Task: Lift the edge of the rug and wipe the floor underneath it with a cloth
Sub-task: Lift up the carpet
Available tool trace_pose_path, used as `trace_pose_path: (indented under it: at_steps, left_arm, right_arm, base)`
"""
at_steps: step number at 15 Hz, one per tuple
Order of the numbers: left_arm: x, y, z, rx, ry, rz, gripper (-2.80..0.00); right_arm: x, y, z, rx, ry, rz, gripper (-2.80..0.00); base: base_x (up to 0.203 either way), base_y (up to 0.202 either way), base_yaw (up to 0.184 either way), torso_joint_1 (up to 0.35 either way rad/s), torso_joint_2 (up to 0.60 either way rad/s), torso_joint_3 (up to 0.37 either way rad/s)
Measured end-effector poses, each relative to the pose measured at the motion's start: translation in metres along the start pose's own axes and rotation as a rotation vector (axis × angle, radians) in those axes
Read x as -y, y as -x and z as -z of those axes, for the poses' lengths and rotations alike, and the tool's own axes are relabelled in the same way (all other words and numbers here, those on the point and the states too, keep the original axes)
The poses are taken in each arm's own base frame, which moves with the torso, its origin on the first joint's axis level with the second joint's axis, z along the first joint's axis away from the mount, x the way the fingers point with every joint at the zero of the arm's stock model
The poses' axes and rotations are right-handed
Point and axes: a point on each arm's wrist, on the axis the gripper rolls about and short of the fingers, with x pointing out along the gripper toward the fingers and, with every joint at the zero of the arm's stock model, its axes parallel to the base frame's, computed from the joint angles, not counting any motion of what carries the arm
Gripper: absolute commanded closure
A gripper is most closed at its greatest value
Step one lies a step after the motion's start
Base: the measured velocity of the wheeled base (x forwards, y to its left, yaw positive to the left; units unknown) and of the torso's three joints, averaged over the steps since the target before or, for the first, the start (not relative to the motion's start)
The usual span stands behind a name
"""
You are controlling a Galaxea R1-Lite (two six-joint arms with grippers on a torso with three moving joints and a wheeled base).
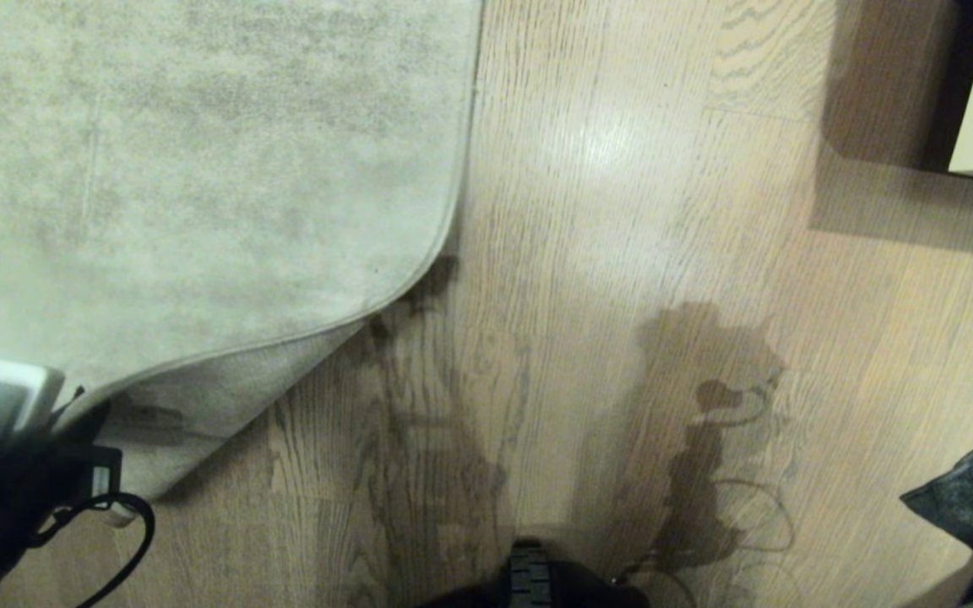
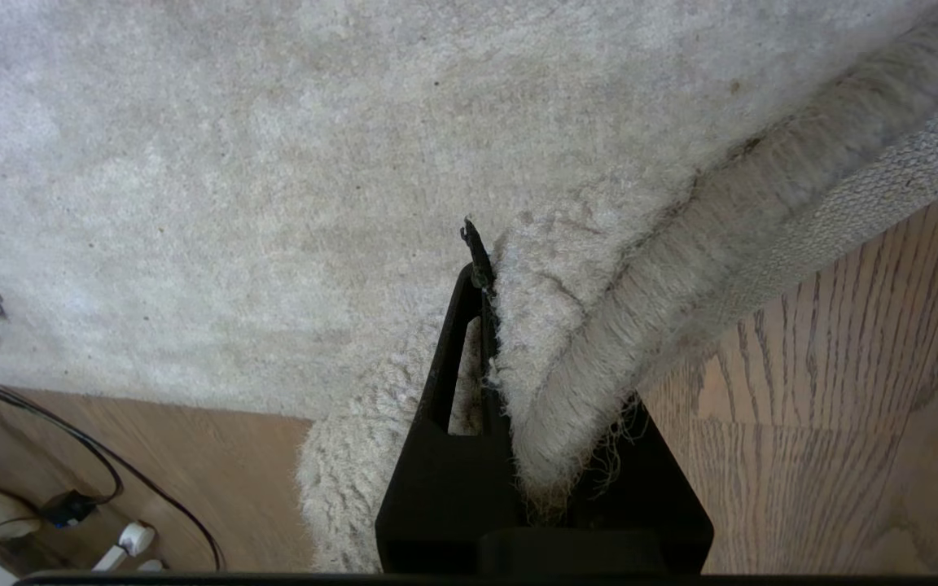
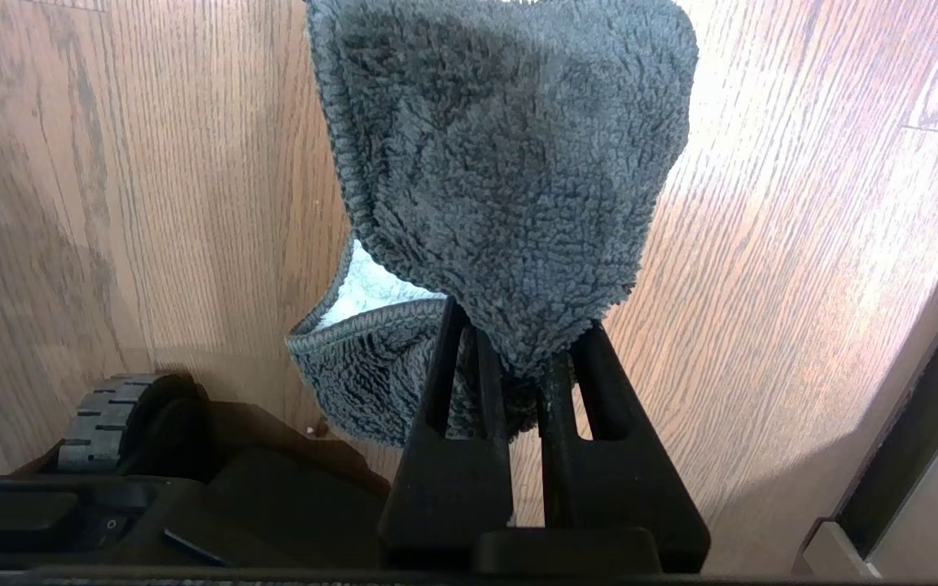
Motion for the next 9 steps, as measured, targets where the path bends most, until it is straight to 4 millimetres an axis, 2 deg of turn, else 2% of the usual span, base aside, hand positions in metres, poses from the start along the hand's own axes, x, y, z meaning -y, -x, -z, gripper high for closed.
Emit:
trace_pose_path:
  at_steps: [9]
  left_arm:
    - [-0.0006,0.0091,0.0027,0.000,0.003,-0.003,0.00]
  right_arm:
    - [0.0000,0.0000,0.0000,0.000,0.000,0.000,0.00]
  base:
    - [0.000,0.000,0.000,0.000,0.00,0.000]
